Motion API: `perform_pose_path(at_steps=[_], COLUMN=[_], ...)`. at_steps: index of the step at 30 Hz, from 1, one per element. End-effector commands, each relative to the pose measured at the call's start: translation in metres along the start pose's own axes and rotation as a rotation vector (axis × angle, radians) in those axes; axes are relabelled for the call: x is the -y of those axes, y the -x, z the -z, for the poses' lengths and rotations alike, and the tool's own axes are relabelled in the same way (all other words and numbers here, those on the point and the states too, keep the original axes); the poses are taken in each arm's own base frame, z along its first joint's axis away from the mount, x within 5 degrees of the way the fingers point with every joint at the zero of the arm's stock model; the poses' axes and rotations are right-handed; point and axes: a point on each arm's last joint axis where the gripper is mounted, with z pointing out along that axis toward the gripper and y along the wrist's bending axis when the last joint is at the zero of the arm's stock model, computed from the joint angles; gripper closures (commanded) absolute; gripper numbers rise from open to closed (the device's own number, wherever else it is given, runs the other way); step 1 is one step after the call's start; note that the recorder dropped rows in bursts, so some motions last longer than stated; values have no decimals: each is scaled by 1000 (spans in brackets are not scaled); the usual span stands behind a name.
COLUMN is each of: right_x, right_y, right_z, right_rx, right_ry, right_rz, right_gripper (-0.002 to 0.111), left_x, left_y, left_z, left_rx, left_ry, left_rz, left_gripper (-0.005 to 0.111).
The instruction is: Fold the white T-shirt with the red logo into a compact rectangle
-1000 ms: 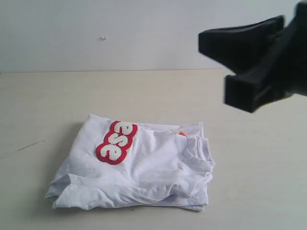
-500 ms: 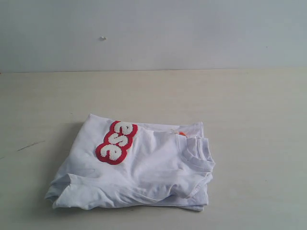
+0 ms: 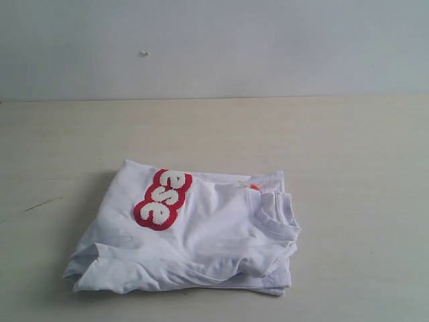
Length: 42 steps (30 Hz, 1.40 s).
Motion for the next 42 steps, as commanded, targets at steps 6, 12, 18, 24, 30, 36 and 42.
perform_pose_path(at_steps=[6, 12, 18, 24, 30, 36, 42], right_x=[0, 0, 0, 0, 0, 0, 0], right_y=[-1, -1, -1, -1, -1, -1, -1], right_z=[1, 1, 1, 1, 1, 1, 1], right_rx=[-3, -3, -3, -3, -3, -4, -4], right_ry=[3, 3, 3, 3, 3, 4, 4], right_rz=[1, 1, 1, 1, 1, 1, -1], right_gripper=[108, 108, 108, 108, 108, 108, 108], left_x=[0, 0, 1, 2, -6, -12, -19], left_y=[0, 0, 0, -4, -9, -30, -58], left_z=[1, 1, 3, 13, 24, 23, 23], left_rx=[4, 4, 6, -58, -67, -64, -133], left_ry=[0, 0, 2, 60, 249, 339, 437], left_rz=[5, 5, -16, -126, -36, -17, -17], left_gripper=[107, 107, 107, 107, 107, 107, 107])
